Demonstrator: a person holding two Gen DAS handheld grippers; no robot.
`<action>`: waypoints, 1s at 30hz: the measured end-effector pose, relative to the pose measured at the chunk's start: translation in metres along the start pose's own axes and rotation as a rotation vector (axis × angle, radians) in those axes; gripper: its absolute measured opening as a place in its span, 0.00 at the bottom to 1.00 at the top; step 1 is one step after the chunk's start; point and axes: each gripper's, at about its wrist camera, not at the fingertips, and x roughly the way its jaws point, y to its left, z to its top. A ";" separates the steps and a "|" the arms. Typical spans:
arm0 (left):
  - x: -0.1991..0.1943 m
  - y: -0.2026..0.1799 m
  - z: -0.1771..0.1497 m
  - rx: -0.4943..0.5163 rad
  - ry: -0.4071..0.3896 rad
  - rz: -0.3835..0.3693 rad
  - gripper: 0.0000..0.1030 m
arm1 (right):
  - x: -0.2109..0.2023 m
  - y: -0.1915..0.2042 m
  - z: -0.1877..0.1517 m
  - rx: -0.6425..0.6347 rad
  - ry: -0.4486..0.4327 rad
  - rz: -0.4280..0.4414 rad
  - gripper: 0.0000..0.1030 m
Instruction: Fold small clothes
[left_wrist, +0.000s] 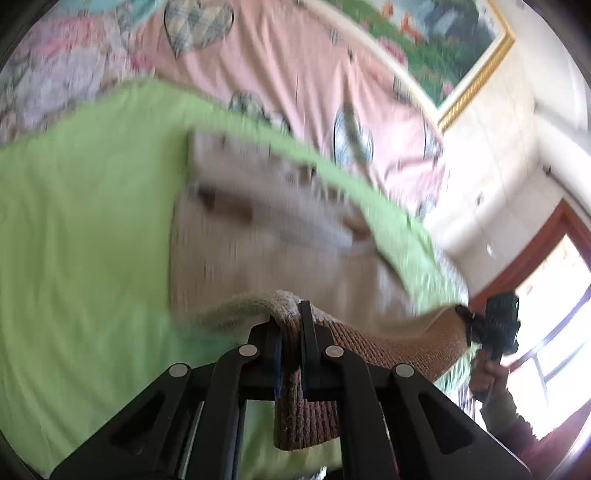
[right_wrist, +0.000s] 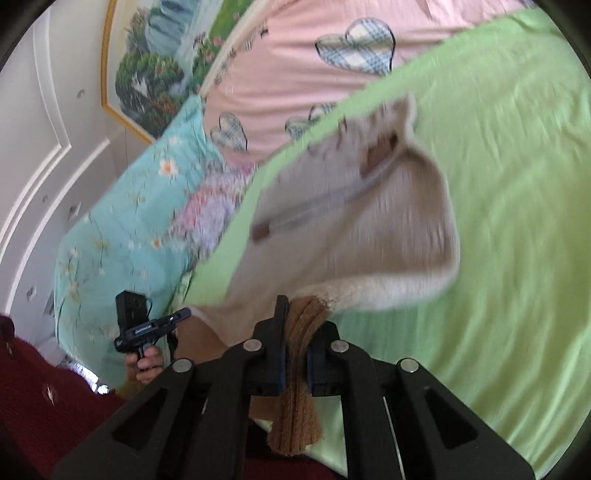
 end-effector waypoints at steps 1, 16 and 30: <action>0.002 0.001 0.014 -0.008 -0.026 -0.005 0.04 | 0.002 0.001 0.012 -0.008 -0.020 0.003 0.08; 0.122 0.034 0.164 0.013 -0.118 0.080 0.04 | 0.123 -0.036 0.186 -0.036 -0.086 -0.033 0.08; 0.242 0.099 0.192 -0.044 -0.003 0.240 0.05 | 0.205 -0.120 0.214 0.108 -0.017 -0.251 0.09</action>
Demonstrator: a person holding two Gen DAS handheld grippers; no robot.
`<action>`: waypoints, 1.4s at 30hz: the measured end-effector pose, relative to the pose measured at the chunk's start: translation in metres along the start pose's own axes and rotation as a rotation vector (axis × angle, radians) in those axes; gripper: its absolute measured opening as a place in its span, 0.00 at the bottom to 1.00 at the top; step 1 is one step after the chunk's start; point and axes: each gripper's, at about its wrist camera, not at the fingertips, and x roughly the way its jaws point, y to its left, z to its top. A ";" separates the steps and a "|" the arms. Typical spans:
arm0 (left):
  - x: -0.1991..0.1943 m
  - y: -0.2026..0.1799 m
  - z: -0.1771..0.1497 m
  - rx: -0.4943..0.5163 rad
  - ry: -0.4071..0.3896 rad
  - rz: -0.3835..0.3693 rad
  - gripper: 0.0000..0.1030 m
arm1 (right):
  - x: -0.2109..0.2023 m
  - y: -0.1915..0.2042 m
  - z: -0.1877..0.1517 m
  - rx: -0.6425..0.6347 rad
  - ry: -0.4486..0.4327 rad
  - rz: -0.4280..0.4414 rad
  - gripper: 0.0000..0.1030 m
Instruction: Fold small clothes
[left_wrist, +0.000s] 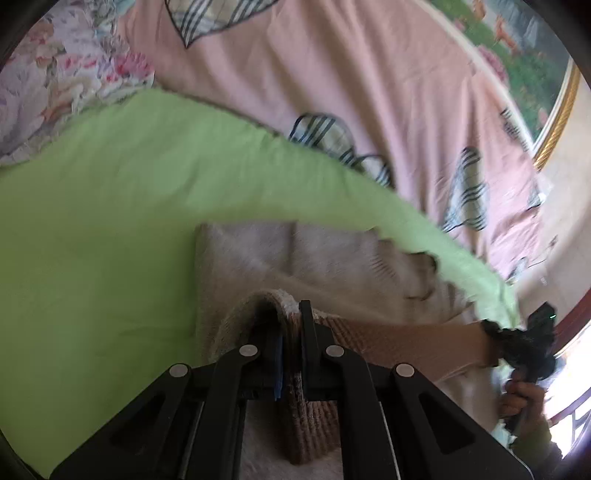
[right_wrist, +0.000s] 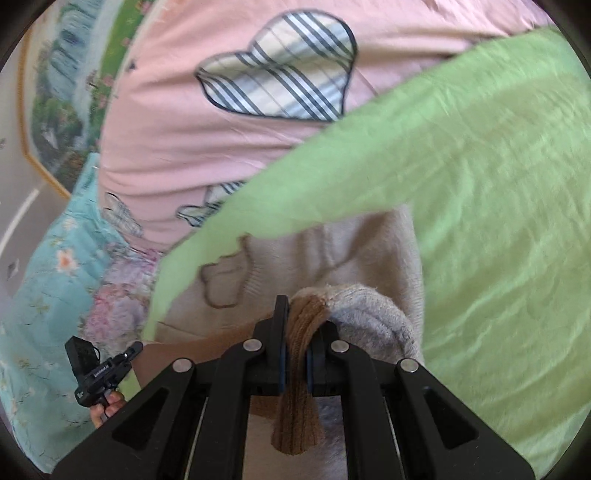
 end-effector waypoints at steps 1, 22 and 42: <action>0.007 0.003 -0.002 -0.004 0.018 0.010 0.06 | 0.004 -0.002 0.000 0.002 0.006 -0.016 0.09; -0.005 -0.122 -0.100 0.325 0.292 -0.126 0.12 | 0.016 0.100 -0.102 -0.410 0.339 0.145 0.23; 0.035 0.007 0.045 -0.038 0.036 0.075 0.10 | 0.013 -0.006 0.010 0.010 -0.100 -0.227 0.22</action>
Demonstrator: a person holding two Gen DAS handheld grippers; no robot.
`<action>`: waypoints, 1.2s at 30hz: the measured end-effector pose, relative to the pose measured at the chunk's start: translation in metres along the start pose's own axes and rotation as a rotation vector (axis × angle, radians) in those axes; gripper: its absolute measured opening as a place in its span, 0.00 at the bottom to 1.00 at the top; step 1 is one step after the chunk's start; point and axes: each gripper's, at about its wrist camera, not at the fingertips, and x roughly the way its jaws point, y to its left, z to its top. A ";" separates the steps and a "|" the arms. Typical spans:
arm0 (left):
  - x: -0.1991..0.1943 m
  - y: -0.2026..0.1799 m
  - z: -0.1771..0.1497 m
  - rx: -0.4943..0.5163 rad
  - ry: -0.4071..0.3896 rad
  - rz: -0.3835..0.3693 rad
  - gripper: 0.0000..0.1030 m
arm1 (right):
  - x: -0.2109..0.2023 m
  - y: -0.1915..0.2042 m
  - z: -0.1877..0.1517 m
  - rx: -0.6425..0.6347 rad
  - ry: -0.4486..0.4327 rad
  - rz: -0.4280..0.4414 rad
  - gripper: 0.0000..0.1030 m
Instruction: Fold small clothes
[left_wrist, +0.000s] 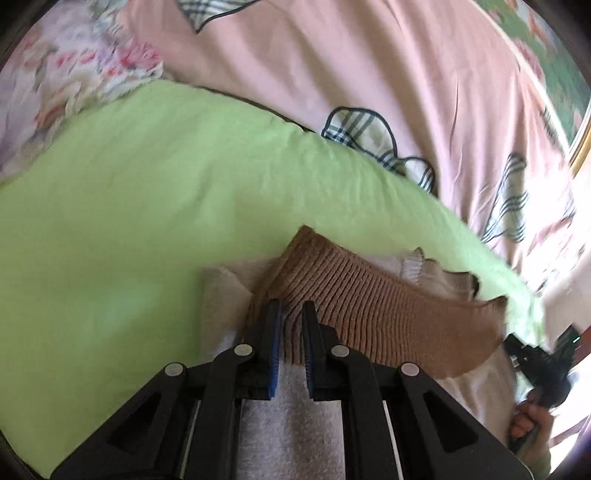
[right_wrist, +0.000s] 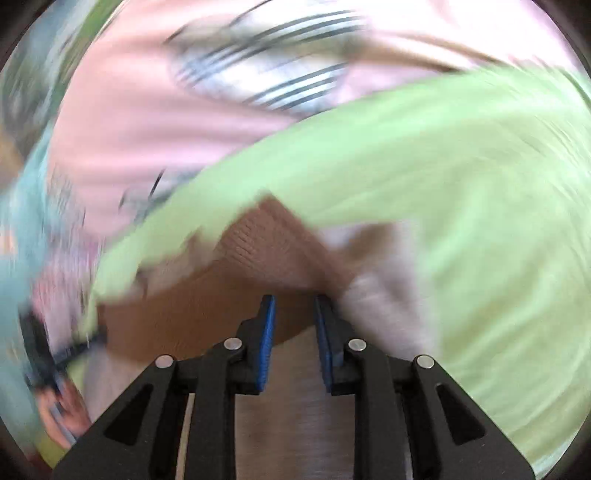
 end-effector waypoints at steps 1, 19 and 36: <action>-0.003 0.001 -0.003 -0.001 -0.004 0.002 0.10 | -0.005 -0.007 0.000 0.028 -0.010 0.016 0.22; -0.126 -0.018 -0.151 0.004 0.059 -0.081 0.20 | -0.093 0.019 -0.104 -0.035 0.062 0.075 0.23; -0.147 0.007 -0.228 -0.149 0.108 -0.156 0.44 | -0.139 0.054 -0.193 -0.072 0.097 0.147 0.41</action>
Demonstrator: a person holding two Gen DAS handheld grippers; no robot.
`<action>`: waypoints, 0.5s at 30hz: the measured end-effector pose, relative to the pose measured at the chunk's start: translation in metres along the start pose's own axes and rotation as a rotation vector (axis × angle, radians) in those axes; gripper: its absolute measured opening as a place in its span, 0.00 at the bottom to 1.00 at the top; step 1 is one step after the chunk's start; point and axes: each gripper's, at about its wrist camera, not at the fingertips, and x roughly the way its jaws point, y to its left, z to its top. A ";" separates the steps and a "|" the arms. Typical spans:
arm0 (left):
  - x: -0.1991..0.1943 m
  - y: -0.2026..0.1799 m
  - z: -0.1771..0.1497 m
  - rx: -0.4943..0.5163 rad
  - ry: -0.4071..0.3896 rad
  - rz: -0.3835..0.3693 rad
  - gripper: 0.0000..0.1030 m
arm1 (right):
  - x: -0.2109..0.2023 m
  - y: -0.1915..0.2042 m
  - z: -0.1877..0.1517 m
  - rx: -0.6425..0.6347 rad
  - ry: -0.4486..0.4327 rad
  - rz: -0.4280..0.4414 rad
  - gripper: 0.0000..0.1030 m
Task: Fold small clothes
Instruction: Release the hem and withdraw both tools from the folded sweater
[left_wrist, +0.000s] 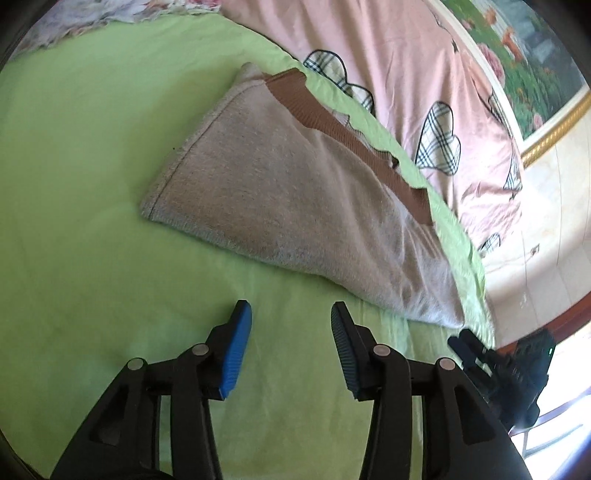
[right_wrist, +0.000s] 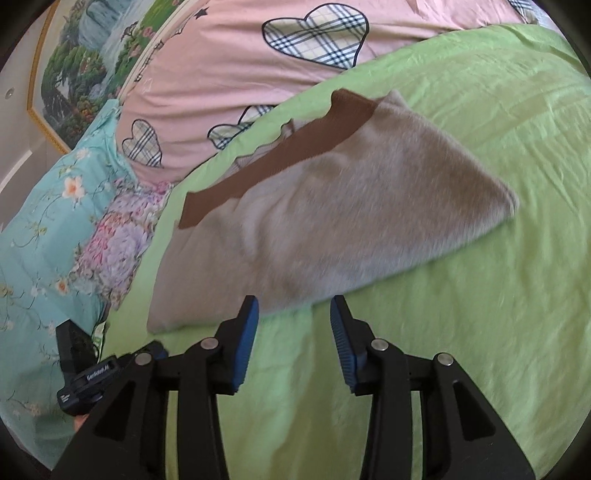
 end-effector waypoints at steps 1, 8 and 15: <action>0.001 0.001 0.000 -0.010 -0.003 -0.005 0.45 | -0.001 0.001 -0.003 0.000 0.003 0.003 0.41; 0.015 0.012 0.016 -0.096 -0.034 -0.029 0.47 | 0.000 0.006 -0.008 0.002 0.010 0.018 0.41; 0.028 0.026 0.042 -0.170 -0.087 -0.050 0.46 | 0.001 0.013 -0.004 -0.008 0.009 0.033 0.41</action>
